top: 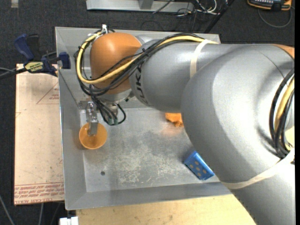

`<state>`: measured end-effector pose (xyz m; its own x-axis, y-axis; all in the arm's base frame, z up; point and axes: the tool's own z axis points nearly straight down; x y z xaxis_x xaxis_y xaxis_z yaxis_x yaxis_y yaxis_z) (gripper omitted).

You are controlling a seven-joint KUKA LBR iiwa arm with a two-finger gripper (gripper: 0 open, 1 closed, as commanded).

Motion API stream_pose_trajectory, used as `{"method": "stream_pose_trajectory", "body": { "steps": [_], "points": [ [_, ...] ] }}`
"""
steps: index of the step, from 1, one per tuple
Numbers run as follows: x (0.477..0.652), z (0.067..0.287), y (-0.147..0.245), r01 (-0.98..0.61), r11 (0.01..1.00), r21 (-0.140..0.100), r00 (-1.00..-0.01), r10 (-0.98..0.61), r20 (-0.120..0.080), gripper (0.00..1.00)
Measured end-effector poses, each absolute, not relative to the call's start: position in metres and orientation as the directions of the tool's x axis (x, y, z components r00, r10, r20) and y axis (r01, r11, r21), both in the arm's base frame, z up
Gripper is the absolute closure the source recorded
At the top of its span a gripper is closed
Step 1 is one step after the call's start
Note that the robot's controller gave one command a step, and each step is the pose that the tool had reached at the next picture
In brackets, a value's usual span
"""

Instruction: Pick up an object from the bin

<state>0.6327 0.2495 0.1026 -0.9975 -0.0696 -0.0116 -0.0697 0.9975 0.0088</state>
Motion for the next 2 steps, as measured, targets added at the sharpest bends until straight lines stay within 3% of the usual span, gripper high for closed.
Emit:
{"method": "stream_pose_trajectory", "body": {
  "steps": [2],
  "points": [
    [0.6314,0.1019,0.2492,-0.068,0.998,0.008,-0.998,-0.068,-0.006,1.0]
  ]
}}
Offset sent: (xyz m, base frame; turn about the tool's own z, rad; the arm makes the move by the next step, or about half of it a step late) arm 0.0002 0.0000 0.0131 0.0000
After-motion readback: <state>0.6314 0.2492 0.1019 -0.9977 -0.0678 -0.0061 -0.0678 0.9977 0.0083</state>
